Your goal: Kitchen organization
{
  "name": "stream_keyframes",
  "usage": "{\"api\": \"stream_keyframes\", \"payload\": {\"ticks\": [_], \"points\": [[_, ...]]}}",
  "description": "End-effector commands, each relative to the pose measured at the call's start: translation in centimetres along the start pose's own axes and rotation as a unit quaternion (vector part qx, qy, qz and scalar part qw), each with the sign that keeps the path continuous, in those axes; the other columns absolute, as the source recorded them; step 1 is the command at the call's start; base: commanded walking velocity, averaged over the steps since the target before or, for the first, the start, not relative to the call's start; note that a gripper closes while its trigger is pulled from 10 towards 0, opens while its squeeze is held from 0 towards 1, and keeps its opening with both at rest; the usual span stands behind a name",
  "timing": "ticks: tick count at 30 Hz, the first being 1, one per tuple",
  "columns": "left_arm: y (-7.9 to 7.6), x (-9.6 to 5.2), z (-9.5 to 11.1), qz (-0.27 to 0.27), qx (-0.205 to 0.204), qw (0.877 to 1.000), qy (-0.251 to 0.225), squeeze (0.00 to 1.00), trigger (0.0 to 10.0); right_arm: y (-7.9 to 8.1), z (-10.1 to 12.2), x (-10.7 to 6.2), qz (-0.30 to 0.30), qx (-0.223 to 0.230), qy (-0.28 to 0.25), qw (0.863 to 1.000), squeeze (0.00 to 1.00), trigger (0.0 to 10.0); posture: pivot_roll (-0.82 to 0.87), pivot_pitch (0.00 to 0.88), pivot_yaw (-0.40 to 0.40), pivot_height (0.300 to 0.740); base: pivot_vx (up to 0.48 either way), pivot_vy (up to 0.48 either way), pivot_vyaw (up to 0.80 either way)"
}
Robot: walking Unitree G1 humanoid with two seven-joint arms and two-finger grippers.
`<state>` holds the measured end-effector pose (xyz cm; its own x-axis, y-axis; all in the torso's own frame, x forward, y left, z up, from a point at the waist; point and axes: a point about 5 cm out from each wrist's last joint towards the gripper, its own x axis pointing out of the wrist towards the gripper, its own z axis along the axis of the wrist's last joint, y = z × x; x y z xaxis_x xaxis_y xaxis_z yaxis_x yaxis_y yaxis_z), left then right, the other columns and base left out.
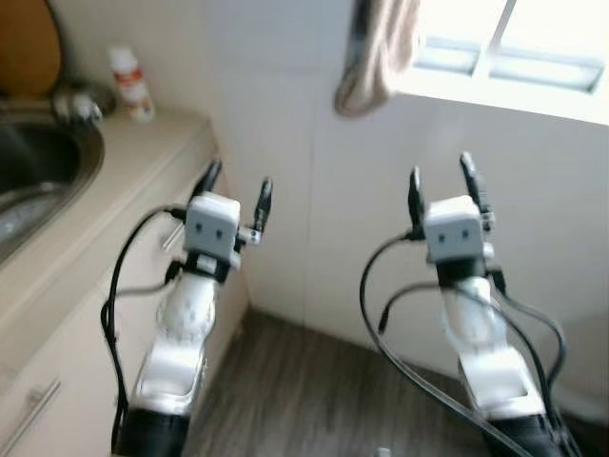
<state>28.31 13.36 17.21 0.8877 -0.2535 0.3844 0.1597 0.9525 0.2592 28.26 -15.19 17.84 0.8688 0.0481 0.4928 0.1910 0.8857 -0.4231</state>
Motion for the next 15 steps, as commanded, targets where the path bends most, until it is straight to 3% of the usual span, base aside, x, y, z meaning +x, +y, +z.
{"api": "stream_keyframes", "payload": {"ticks": [1,6,11,15], "points": [[-0.4,0.1,0.1,-0.008,-0.002,1.0,-0.002,0.0,10.0,-0.3,-0.2,0.1,-0.005,-0.01,0.004,1.0,0.0,10.0,0.01,0.018,0.012,0.74,0.0,-0.48,0.0],[-0.4,0.0,0.0,-0.007,-0.002,1.0,-0.001,0.0,10.0,-0.4,-0.6,0.2,-0.015,0.007,0.021,1.0,0.0,10.0,0.01,0.017,0.01,0.74,0.0,-0.48,0.0],[-0.5,0.0,0.0,-0.007,-0.002,1.0,0.0,0.0,10.0,-0.7,-1.0,0.2,-0.024,0.017,0.035,0.999,0.0,10.0,0.01,0.014,0.01,0.74,0.0,-0.48,-0.8],[-0.5,0.0,-0.1,-0.003,-0.003,1.0,0.001,0.0,10.0,-0.8,-1.3,0.2,-0.029,0.014,0.042,0.999,0.0,10.0,0.01,0.011,0.01,0.74,0.0,-0.15,-0.8]]}}
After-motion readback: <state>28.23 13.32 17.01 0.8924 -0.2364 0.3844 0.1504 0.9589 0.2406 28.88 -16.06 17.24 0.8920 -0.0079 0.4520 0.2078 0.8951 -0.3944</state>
